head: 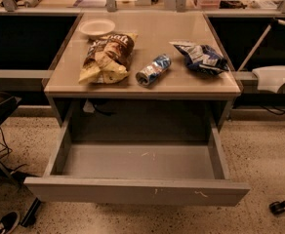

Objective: Place redbull can into top drawer

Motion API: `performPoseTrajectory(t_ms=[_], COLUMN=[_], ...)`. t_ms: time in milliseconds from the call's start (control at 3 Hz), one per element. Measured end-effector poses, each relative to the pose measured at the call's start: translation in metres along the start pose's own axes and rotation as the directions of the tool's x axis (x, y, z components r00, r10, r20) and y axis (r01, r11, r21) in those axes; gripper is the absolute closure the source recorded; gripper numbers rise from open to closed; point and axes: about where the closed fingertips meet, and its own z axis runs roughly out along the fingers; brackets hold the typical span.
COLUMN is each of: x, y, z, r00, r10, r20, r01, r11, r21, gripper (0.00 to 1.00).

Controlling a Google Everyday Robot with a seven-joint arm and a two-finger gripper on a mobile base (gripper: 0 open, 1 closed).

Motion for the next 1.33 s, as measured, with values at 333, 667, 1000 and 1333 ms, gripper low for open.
performPoseTrajectory(t_ms=[333, 667, 1000, 1333], x=[0.0, 0.0, 0.0, 0.002], y=[0.0, 0.0, 0.0, 0.008], z=[0.0, 0.0, 0.0, 0.016], r00=[1.0, 1.0, 1.0, 0.999], r10=[0.0, 0.0, 0.0, 0.028], r20=[0.0, 0.0, 0.0, 0.02], r01=[0.0, 0.0, 0.0, -0.027], r11=[1.0, 1.0, 1.0, 0.9988], r21=[0.0, 0.0, 0.0, -0.04], gripper=[0.11, 0.0, 0.0, 0.0])
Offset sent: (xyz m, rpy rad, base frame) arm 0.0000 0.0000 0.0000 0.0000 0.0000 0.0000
